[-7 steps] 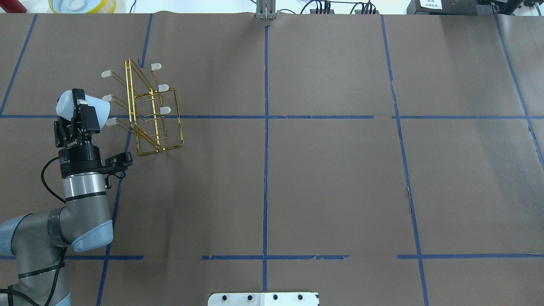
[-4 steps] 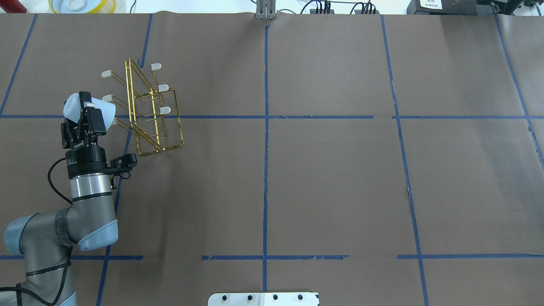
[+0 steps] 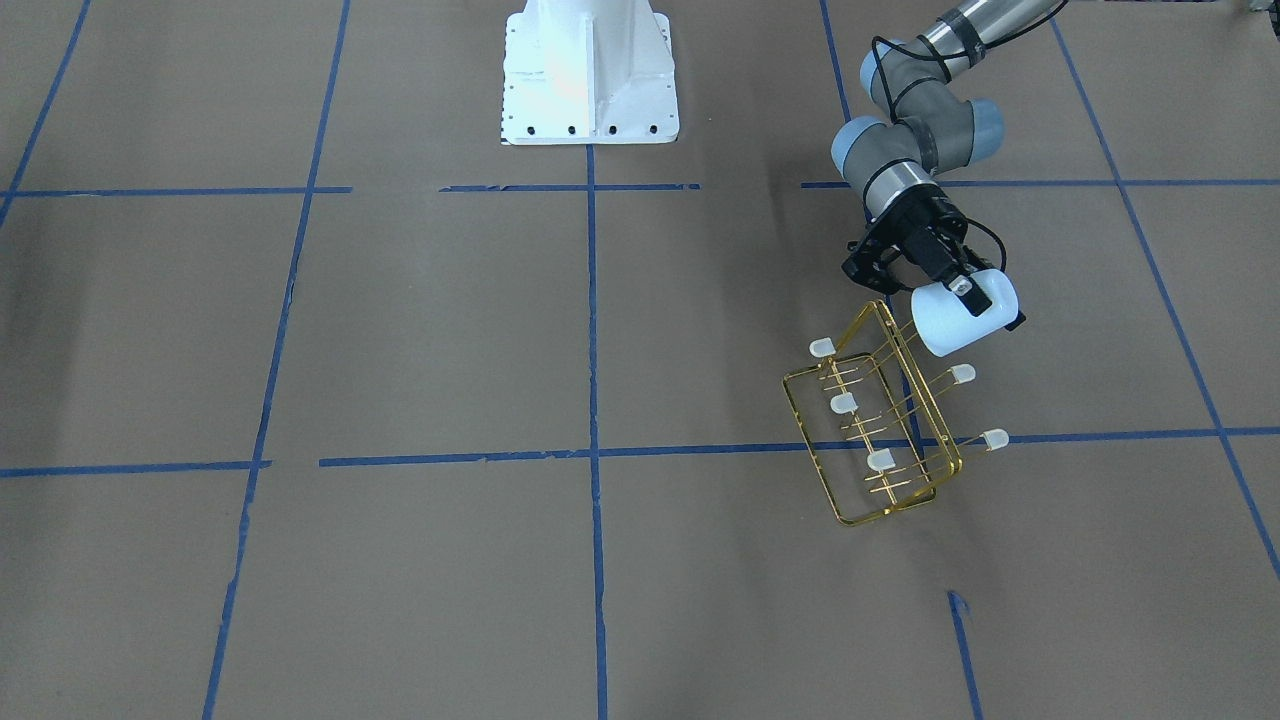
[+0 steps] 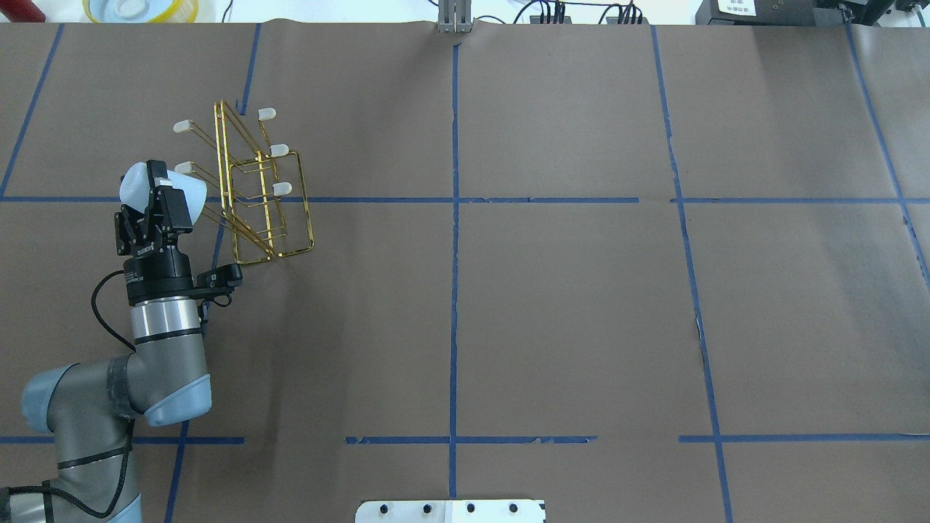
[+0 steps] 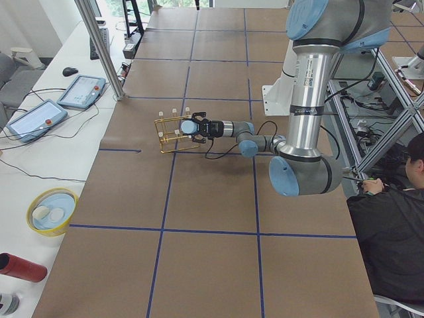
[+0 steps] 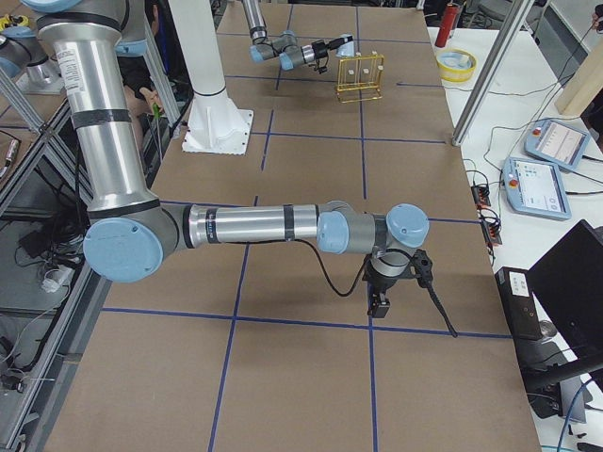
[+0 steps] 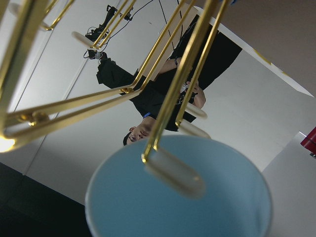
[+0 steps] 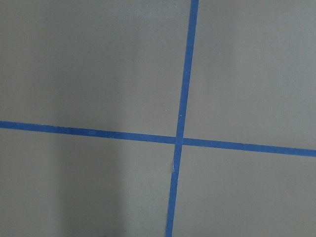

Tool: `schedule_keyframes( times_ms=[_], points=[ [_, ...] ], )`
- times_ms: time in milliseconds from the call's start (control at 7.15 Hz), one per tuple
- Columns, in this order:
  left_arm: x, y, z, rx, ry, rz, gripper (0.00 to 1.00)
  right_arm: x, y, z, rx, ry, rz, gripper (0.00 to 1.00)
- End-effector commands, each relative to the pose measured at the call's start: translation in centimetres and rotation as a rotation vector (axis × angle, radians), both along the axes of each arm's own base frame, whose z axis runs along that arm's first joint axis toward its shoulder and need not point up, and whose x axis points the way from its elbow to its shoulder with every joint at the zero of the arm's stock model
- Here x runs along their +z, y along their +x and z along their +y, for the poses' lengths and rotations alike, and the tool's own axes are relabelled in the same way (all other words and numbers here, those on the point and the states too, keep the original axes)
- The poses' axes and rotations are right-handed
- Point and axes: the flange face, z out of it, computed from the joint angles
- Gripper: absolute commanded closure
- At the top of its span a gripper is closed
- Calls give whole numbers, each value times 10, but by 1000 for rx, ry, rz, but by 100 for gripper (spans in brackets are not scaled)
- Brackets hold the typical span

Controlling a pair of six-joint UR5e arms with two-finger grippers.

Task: Hang cup on cup holder
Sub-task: 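Move the held cup onto a white-tipped peg of the gold rack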

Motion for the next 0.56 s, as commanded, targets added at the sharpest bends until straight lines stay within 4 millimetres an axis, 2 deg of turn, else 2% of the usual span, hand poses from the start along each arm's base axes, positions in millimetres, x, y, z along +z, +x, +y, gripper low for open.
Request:
schedule_keyframes(
  times_ms=[0, 420],
  points=[
    [0, 10, -3, -1, 0, -4, 100, 0, 0, 0, -1, 1, 0, 0],
    [1, 16, -5, 1, -1, -7, 100, 0, 0, 0, -1, 1, 0, 0]
  ],
)
